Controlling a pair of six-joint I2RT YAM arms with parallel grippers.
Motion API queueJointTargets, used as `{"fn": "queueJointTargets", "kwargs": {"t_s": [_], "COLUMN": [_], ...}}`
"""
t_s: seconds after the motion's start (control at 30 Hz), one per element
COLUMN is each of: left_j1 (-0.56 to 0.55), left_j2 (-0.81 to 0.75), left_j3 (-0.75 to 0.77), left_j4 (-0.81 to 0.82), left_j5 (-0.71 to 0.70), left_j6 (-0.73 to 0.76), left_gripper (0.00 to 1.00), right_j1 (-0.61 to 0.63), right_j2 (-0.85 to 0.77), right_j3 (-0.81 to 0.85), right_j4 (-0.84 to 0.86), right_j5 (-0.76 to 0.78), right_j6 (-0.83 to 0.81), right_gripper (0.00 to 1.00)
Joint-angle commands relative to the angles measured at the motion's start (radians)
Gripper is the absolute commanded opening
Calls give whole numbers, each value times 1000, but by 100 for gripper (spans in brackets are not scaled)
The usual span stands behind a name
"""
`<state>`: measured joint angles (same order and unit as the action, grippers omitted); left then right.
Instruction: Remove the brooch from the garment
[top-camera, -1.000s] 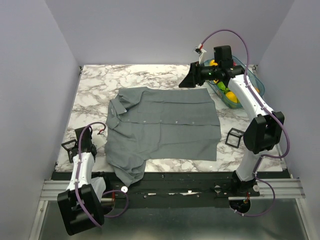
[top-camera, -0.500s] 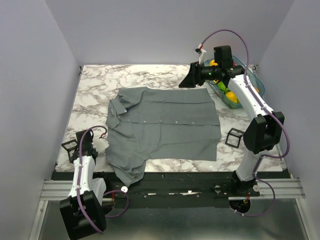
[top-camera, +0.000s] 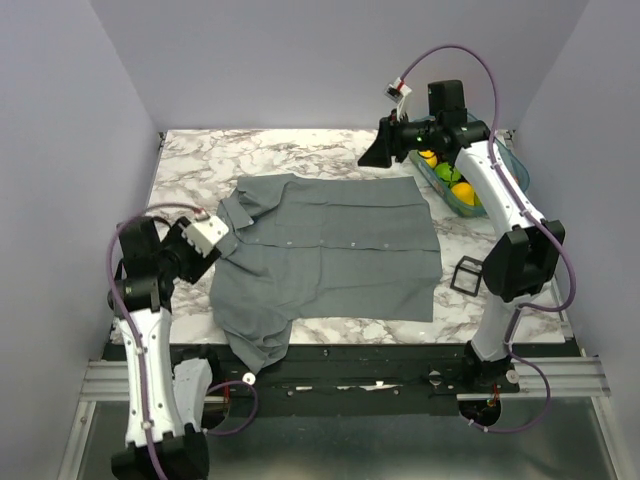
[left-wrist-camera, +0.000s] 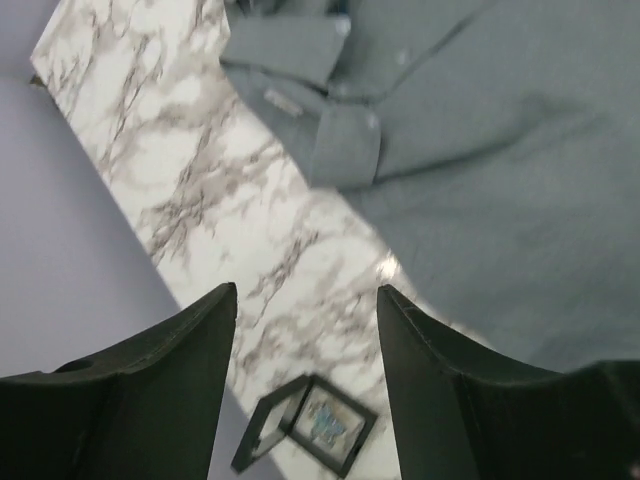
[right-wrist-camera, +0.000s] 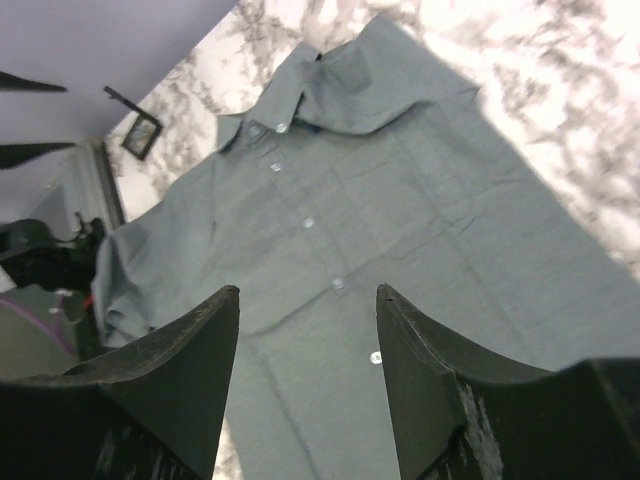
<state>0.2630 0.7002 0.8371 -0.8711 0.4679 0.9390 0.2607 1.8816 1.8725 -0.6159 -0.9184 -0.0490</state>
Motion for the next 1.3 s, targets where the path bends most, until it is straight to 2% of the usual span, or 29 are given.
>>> {"fn": "queueJointTargets", "kwargs": {"t_s": [0.0,0.1,0.2,0.27,0.4,0.53,0.57,0.63,0.67,0.77,0.8,0.83,0.87,0.9,1.0,1.07,1.17,1.2,1.27], "left_j1": [-59,-91,-120,-142,-191,-197,-197,-202,-205,-209,-209,-209,-208,-206,-214,-226,-231,-231,-228], "left_j2": [240,450,645,746,921,1114,1183,1234,1283,1376,1386,1389,1381,1375,1334,1308,1296,1302,1349], "left_j3": [175,333,466,522,652,854,928,968,1009,1111,1119,1116,1087,1065,985,943,904,904,931], "left_j4": [289,349,348,356,203,81,67,70,76,25,15,27,53,96,139,126,103,95,67], "left_j5": [137,52,18,55,86,116,132,138,111,100,101,91,54,52,97,89,58,39,41], "left_j6": [-493,-745,-825,-800,-556,-445,-434,-422,-443,-512,-546,-587,-639,-729,-793,-755,-697,-692,-695], "left_gripper": [67,67,68,68,68,66,66,66,66,63,63,70,89,99,99,98,92,85,80], "right_j1": [6,6,6,6,5,20,23,46,52,60,60,60,60,60,60,60,60,67,80], "right_j2": [28,14,-25,-74,-122,-49,-32,16,28,65,74,82,91,94,99,105,132,154,165], "right_j3": [128,145,96,38,-125,-101,-92,-72,-53,-1,8,8,-1,-42,-129,-162,-228,-234,-249], "right_j4": [-117,-160,-162,-113,48,74,73,42,33,-37,-80,-94,-103,-119,-155,-186,-188,-194,-196], "right_j5": [114,181,191,194,147,104,108,147,206,250,256,265,288,302,389,420,470,493,574], "right_j6": [-234,-345,-443,-443,-393,-364,-374,-440,-457,-492,-523,-537,-554,-599,-673,-709,-753,-778,-805], "right_gripper": [65,65,64,64,64,64,64,64,64,64,64,64,64,64,64,63,61,61,59]}}
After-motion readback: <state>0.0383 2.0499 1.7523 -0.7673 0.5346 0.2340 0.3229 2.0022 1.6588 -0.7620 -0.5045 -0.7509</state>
